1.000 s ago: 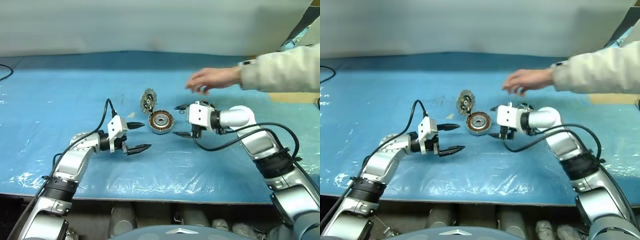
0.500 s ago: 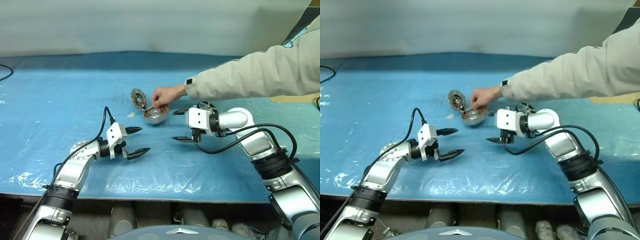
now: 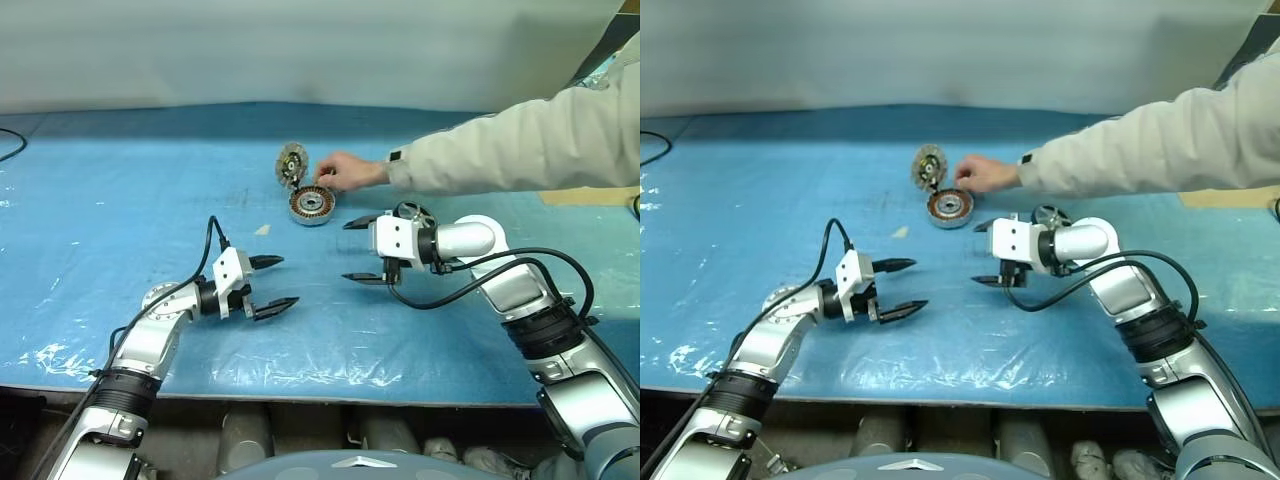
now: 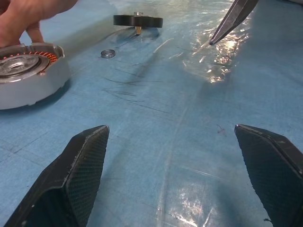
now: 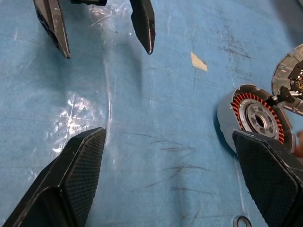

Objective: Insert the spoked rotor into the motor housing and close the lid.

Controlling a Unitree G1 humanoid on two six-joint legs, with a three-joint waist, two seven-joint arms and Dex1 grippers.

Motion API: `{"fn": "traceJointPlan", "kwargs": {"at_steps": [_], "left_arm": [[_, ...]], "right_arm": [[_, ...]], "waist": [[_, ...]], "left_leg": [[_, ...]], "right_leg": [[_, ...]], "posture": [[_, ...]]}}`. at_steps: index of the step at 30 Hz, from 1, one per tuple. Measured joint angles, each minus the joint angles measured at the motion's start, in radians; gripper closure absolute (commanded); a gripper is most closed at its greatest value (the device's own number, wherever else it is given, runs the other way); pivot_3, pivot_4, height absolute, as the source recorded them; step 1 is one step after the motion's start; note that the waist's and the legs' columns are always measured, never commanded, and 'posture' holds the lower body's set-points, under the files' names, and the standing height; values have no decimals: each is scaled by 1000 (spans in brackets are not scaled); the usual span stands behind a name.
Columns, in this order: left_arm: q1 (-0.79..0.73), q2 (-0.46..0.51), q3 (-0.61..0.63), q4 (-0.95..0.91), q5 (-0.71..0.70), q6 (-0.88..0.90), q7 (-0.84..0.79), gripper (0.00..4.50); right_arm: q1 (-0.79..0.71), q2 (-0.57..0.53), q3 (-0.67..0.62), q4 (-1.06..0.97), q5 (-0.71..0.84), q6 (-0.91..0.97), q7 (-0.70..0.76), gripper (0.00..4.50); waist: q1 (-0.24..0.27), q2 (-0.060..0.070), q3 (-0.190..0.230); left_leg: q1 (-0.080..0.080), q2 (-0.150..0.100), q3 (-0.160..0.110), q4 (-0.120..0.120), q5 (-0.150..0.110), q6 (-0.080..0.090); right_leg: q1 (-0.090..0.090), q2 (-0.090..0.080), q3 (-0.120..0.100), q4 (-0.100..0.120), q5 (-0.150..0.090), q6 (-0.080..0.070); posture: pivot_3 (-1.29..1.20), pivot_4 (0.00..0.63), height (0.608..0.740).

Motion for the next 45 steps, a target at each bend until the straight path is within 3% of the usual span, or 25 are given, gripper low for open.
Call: {"fn": "traceJointPlan", "kwargs": {"at_steps": [10, 14, 21, 25, 45], "left_arm": [[-3, -12, 0, -13, 12, -2, 29, 55], [2, -24, -2, -31, 17, 15, 52, 55], [19, -29, -3, -42, 30, 12, 71, 55], [46, -29, -3, -44, 32, 11, 82, 55], [39, -50, -20, -247, 28, 176, 169, 55]], "right_arm": [[-235, 231, 15, 324, -48, -18, -109, 13], [-354, 347, 22, 567, -62, -48, -132, 13], [-548, 439, 21, 1046, -130, -140, -221, 13], [-588, 444, 16, 1192, -167, -180, -264, 13], [-644, 529, 57, 1303, -347, -265, -343, 13]], "waist": [[-2, 0, 0], [-3, 0, 0], [-1, 1, 0], [0, 1, 1], [-2, 4, 3]], "left_leg": [[0, 0, 1, 0, 2, -4], [-2, 0, 1, 0, 2, -4], [-4, 1, 1, 1, 2, -4], [-6, 1, 1, 1, 3, -4], [-6, 2, 1, 6, 0, -1]], "right_leg": [[-1, 0, 0, 1, 1, -1], [-2, 0, -1, 1, 1, -2], [-3, 0, -2, 1, 1, -2], [-5, 0, -3, 2, 1, -2], [-6, 0, -3, 8, 0, -4]], "posture": [[0, 150, 740], [0, 150, 740], [0, 150, 740], [0, 150, 740], [0, 150, 740]]}}
